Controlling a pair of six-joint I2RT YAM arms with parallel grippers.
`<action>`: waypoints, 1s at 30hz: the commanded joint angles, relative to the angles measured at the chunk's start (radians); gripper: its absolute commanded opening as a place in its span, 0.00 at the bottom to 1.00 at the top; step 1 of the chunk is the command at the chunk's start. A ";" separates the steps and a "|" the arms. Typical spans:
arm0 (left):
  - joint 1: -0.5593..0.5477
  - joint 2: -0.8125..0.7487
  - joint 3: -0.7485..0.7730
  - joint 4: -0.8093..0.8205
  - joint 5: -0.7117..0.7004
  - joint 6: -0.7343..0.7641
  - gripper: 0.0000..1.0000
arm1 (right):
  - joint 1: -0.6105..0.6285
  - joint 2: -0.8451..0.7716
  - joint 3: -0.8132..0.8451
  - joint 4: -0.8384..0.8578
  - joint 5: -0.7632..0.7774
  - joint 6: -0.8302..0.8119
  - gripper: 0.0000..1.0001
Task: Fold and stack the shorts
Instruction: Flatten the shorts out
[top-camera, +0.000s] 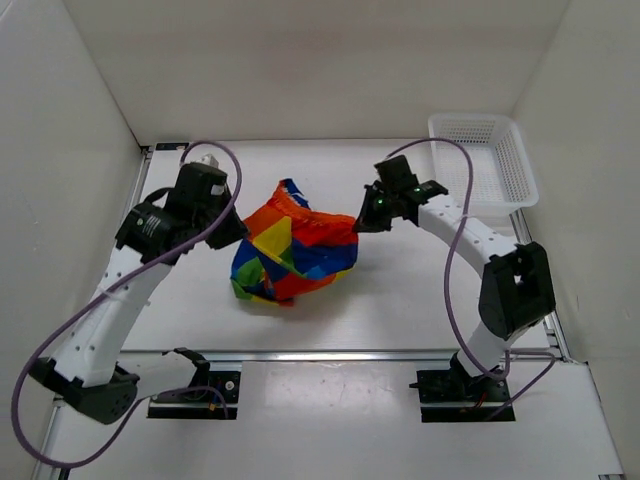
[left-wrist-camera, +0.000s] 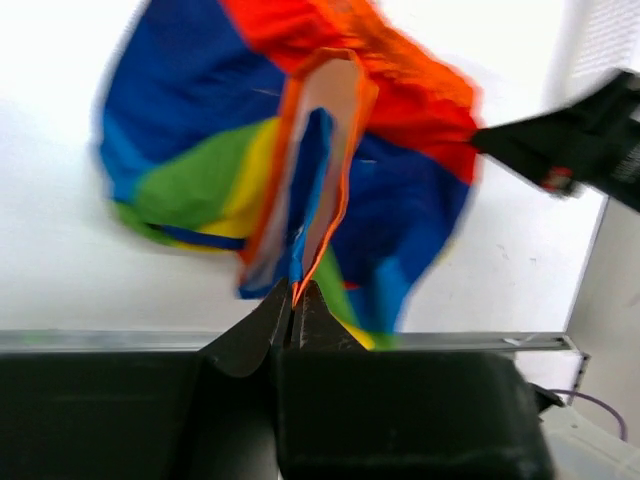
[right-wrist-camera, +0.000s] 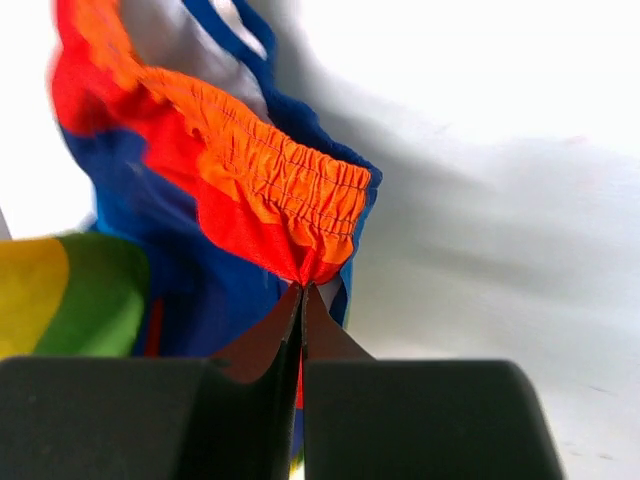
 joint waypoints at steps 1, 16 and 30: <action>0.080 0.113 0.142 0.093 0.055 0.142 0.10 | -0.075 -0.052 0.091 -0.013 0.088 -0.012 0.00; 0.380 0.356 0.867 0.223 0.209 0.210 0.10 | -0.220 -0.188 0.625 -0.010 0.136 -0.007 0.00; 0.393 -0.245 -0.429 0.194 0.167 0.045 0.70 | 0.115 -0.793 -0.539 -0.063 0.222 0.069 0.60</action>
